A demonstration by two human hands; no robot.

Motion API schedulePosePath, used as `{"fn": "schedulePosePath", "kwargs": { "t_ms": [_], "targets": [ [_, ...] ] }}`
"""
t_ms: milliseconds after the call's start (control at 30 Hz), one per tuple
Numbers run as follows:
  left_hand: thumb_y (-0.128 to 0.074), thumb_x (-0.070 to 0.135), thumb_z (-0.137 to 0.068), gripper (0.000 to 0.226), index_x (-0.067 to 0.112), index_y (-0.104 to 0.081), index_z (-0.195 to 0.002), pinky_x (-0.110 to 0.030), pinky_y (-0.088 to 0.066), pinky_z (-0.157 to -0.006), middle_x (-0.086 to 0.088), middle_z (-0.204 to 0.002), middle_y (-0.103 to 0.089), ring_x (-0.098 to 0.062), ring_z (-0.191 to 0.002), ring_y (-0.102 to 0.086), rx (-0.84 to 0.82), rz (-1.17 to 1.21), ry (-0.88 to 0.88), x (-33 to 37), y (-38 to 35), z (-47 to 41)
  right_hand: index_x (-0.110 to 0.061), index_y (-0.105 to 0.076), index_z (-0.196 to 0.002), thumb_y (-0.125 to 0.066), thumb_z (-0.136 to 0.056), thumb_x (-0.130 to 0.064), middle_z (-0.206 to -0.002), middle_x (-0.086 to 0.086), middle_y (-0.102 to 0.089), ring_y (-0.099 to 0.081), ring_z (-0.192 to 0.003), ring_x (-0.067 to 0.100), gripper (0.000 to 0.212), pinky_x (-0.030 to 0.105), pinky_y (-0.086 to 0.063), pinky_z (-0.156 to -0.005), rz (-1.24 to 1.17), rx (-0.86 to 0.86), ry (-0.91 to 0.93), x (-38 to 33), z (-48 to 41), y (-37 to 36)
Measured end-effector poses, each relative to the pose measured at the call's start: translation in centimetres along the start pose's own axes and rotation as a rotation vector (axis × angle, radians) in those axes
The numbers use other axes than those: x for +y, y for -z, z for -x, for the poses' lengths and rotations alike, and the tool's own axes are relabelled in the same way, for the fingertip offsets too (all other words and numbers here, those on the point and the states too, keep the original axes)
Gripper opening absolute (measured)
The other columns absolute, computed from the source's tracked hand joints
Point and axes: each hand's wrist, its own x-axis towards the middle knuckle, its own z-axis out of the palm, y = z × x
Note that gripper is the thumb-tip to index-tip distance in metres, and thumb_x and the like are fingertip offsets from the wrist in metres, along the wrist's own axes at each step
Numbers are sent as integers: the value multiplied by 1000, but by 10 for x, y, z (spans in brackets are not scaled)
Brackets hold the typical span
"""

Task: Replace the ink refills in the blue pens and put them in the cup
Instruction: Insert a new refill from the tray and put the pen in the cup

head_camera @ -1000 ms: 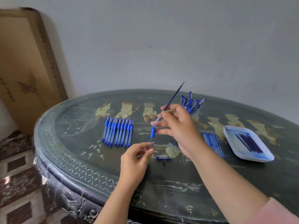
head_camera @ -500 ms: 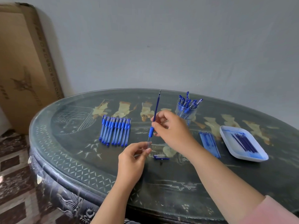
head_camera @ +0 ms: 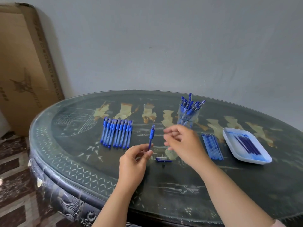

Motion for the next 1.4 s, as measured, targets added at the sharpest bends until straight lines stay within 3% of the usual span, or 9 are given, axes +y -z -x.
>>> {"fn": "schedulePosePath", "kwargs": {
  "t_ms": [100, 200, 400, 500, 667, 767, 933, 1400],
  "targets": [
    [-74, 13, -84, 22, 30, -74, -97, -35, -57, -85, 7, -94, -73, -11, -84, -69, -1, 4, -1, 1, 0, 0, -27, -65, -86, -75, -82, -27, -82, -10, -65, -62, -77, 3, 11, 21, -52, -71, 249, 22, -80, 27, 19, -5],
    [-74, 14, -85, 21, 28, -74, -101, -35, -57, -86, 8, -95, -73, -8, -86, -69, -15, -22, -10, 0, 0, 0, -28, -60, -84, -77, -78, -36, -81, -9, -59, -56, -76, 3, 20, 21, -50, -69, 348, -15, -104, 42, 31, -21],
    [-73, 14, -85, 22, 31, -73, -100, -32, -57, -86, 8, -97, -73, -8, -88, -69, -29, -32, -26, 2, 1, 1, -23, -62, -85, -71, -86, -31, -82, -12, -56, -55, -79, 7, 12, 29, -52, -74, 426, -5, -53, 47, 33, -33],
    [-73, 12, -85, 24, 33, -73, -97, -30, -57, -85, 7, -97, -73, -7, -87, -69, -38, -23, -35, 3, 0, 0, -24, -67, -80, -74, -84, -27, -76, -11, -64, -61, -74, 3, 9, 17, -51, -68, 247, 69, -103, 46, 31, -29],
    [-75, 7, -83, 30, 35, -71, -91, -25, -55, -83, 8, -95, -74, -8, -86, -69, -94, -52, -123, 4, -2, 2, -17, -72, -90, -73, -85, -11, -81, 1, -76, -71, -75, 12, 8, 26, -57, -74, -439, 252, -171, 17, 30, -3],
    [-76, 4, -80, 32, 34, -72, -89, -18, -53, -80, 8, -93, -73, -6, -84, -69, -125, -97, -186, 3, -3, 2, -13, -72, -93, -71, -86, -7, -90, 5, -76, -72, -85, 18, 9, 26, -57, -77, -638, 290, -92, -4, 30, 11],
    [-77, 3, -79, 26, 26, -74, -90, -11, -49, -76, 11, -91, -71, -5, -83, -67, -157, -157, -246, 3, -5, 3, -12, -72, -91, -70, -87, -6, -92, 4, -76, -73, -86, 18, 8, 28, -59, -77, -573, 269, -33, -16, 33, 13],
    [-76, 5, -80, 20, 17, -76, -96, -10, -49, -76, 9, -92, -71, -4, -84, -66, -157, -211, -284, 3, -5, 2, -12, -71, -90, -70, -87, -5, -90, 5, -74, -73, -89, 18, 8, 34, -61, -71, -528, 227, -44, -7, 33, 14]
  ]
}}
